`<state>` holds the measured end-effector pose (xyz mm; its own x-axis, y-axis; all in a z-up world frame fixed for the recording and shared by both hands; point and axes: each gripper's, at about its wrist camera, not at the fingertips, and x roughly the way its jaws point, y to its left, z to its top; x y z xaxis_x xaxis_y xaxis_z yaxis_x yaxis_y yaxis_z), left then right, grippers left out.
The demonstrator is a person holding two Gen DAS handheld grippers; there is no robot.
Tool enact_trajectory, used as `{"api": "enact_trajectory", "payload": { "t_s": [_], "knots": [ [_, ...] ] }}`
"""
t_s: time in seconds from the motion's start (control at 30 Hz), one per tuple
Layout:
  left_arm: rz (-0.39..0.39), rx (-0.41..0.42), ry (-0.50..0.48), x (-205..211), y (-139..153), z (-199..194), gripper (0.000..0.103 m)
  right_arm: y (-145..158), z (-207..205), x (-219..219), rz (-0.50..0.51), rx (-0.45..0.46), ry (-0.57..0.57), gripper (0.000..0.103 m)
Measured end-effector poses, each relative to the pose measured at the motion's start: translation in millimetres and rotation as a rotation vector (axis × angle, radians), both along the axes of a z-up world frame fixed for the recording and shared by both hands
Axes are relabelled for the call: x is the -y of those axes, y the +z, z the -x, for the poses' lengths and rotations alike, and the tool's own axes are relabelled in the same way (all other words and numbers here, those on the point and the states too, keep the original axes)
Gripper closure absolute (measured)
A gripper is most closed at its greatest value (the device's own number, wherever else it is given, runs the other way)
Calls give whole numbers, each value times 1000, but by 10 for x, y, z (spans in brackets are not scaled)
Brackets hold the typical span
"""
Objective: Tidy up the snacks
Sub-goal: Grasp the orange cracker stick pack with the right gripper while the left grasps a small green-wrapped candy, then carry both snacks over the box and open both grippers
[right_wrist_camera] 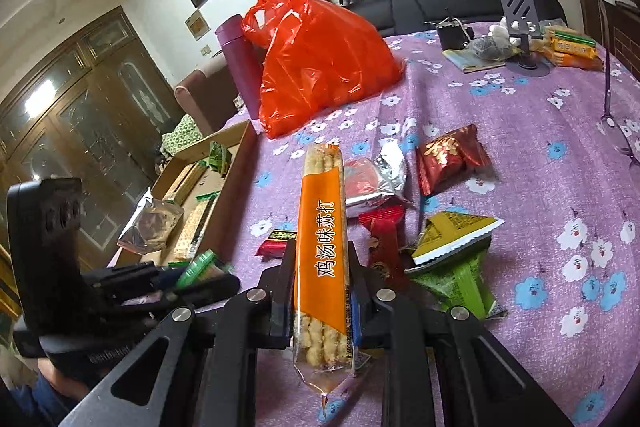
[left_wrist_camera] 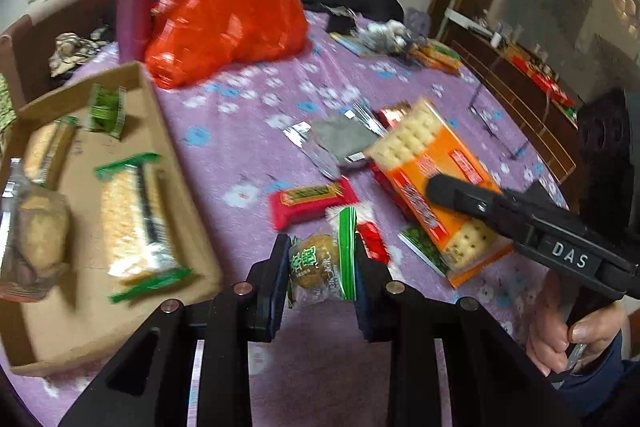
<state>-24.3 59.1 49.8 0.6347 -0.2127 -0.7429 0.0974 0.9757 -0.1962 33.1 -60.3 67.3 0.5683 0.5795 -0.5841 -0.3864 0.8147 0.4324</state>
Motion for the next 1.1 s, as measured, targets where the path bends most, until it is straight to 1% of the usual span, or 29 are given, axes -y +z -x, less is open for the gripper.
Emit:
{"api": "enact_trajectory", "payload": {
  "t_s": [0.07, 0.13, 0.23, 0.27, 0.37, 0.47, 0.67, 0.8, 0.9, 1.0, 1.1],
  "knots": [
    [19, 19, 29, -153, 70, 28, 76, 27, 11, -2, -29, 10, 11, 81],
    [32, 35, 59, -328, 123, 53, 76, 22, 11, -8, -54, -3, 12, 81],
    [35, 58, 114, -596, 172, 92, 76, -15, -10, -59, -104, -58, 24, 81],
    [42, 61, 130, -683, 174, 105, 76, -17, -4, -102, -105, -68, 29, 81],
    [45, 71, 187, -961, 156, 155, 76, 32, 42, -286, -90, -82, 43, 81],
    [65, 71, 229, -1206, 118, 196, 76, 153, 72, -542, -111, -89, 83, 81],
    [102, 74, 272, -1550, 37, 251, 76, 281, -51, -1138, -103, -94, 123, 81],
    [121, 59, 283, -1679, -44, 249, 76, 226, -213, -1578, -106, -125, 148, 81],
    [122, 46, 286, -1718, -111, 229, 75, 116, -313, -1820, -91, -145, 154, 81],
    [129, 38, 279, -1732, -166, 223, 75, -6, -414, -1988, -65, -156, 150, 81],
    [139, 38, 279, -1750, -191, 205, 75, -155, -529, -2103, -81, -202, 151, 81]
  ]
}}
